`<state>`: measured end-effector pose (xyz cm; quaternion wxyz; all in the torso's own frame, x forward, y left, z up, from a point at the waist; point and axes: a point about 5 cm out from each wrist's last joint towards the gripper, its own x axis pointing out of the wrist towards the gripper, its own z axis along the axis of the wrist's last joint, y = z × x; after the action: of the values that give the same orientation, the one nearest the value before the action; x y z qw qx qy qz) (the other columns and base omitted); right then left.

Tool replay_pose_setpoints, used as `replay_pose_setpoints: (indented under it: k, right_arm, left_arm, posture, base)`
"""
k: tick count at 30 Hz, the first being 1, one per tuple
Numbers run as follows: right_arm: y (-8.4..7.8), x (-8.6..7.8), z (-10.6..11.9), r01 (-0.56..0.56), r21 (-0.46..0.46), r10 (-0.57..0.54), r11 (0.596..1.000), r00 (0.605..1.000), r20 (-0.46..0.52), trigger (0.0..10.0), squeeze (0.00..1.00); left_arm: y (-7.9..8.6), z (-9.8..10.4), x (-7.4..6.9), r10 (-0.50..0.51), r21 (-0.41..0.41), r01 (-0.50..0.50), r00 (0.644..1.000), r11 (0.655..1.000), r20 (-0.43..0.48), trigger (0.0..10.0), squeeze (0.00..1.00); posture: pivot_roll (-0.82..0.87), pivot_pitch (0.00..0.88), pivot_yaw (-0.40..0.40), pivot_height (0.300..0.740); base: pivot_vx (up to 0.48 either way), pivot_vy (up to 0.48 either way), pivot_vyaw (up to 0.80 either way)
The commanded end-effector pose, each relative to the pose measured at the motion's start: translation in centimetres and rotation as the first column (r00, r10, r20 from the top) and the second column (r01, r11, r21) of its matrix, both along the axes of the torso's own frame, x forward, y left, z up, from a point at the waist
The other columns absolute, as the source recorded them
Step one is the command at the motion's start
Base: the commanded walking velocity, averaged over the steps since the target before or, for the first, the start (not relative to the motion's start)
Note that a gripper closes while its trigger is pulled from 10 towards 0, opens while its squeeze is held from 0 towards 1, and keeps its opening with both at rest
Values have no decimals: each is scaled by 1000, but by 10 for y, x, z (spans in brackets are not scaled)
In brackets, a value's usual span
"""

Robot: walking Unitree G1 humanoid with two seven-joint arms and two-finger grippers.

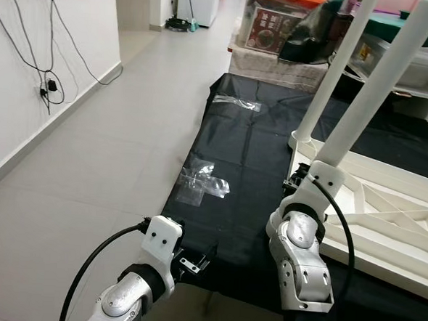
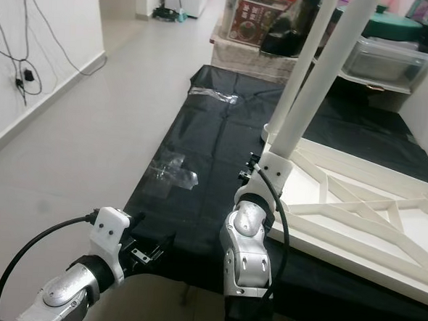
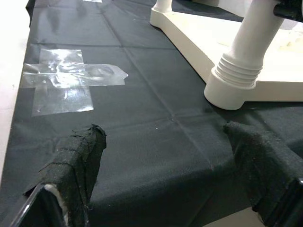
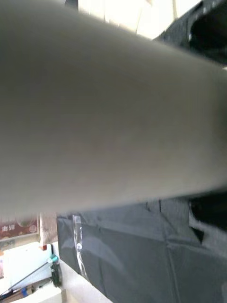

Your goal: Building children table

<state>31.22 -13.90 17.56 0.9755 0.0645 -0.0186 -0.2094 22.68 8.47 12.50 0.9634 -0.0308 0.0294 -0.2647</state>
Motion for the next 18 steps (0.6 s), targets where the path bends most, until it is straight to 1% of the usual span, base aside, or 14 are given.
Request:
replay_pose_setpoints:
  k: [1, 3, 4, 5, 6, 8, 9, 10, 11, 12, 13, 15, 17, 18]
  right_arm:
    - [24, -6, -11, -37, 135, 42, 990, 998, -37, 10000, 1000]
    - [12, -7, -12, -41, 106, 43, 994, 999, -9, 10000, 1000]
    - [12, -7, -12, -41, 106, 43, 994, 999, -9, 10000, 1000]
    - [5, -7, -12, -71, 104, 69, 992, 997, 23, 10000, 0]
    - [5, -7, -12, -71, 104, 69, 992, 997, 23, 10000, 0]
    - [-12, -6, -9, -149, 90, 140, 985, 985, 99, 10000, 0]
    - [-12, -6, -9, -149, 90, 140, 985, 985, 99, 10000, 0]
    - [-18, -5, -9, -217, 77, 207, 973, 971, 121, 10000, 0]
    - [-18, -5, -9, -217, 77, 207, 973, 971, 121, 10000, 0]
    - [-26, -3, -9, -282, 63, 272, 957, 953, 133, 10000, 0]
    - [-26, -3, -9, -282, 63, 272, 957, 953, 133, 10000, 0]
    - [-47, 6, -3, -453, 4, 448, 891, 882, 145, 10000, 0]
    - [-47, 6, -3, -453, 4, 448, 891, 882, 145, 10000, 0]
    - [-55, 11, 3, -532, -7, 527, 847, 837, 147, 10000, 0]
  left_arm:
    - [-2, -2, 0, -11, -2, 11, 1000, 1000, -1, 10000, 0]
    - [-3, -4, 1, -20, -1, 20, 1000, 1000, -6, 10000, 0]
    - [-3, -4, 1, -20, -1, 20, 1000, 1000, -6, 10000, 0]
    - [-3, -5, 2, -23, 1, 23, 1000, 1000, -8, 10000, 0]
    - [-3, -5, 2, -23, 1, 23, 1000, 1000, -8, 10000, 0]
    - [-4, -8, 4, -26, 3, 26, 1000, 1000, -11, 10000, 0]
    - [-4, -8, 4, -26, 3, 26, 1000, 1000, -11, 10000, 0]
    - [-4, -8, 5, -27, 5, 27, 1000, 1000, -10, 10000, 0]
    - [-4, -8, 5, -27, 5, 27, 1000, 1000, -10, 10000, 0]
    - [-4, -9, 6, -27, 6, 27, 1000, 1000, -9, 10000, 0]
    - [-4, -9, 6, -27, 6, 27, 1000, 1000, -9, 10000, 0]
    - [-5, -10, 8, -30, 5, 30, 1000, 1000, -6, 10000, 0]
    - [-5, -10, 8, -30, 5, 30, 1000, 1000, -6, 10000, 0]
    - [-5, -11, 9, -33, 5, 33, 999, 999, -5, 10000, 0]
  posture:
    - [114, 24, -111, 740]
    - [112, 10, -106, 740]
    - [112, 10, -106, 740]
    - [110, 0, -104, 740]
    - [110, 0, -104, 740]
    - [116, 0, -105, 740]
    - [116, 0, -105, 740]
    - [115, 0, -104, 740]
    - [115, 0, -104, 740]
    - [111, 0, -101, 740]
    - [111, 0, -101, 740]
    - [112, 0, -101, 740]
    - [112, 0, -101, 740]
    - [112, 0, -101, 740]
  base:
    - [0, 0, 0]
    - [0, 0, 0]
    - [0, 0, 0]
    - [0, 0, 0]
    - [0, 0, 0]
    - [0, 0, 0]
    - [0, 0, 0]
    - [0, 0, 0]
    - [0, 0, 0]
    - [0, 0, 0]
    - [0, 0, 0]
    - [0, 0, 0]
    - [0, 0, 0]
    - [0, 0, 0]
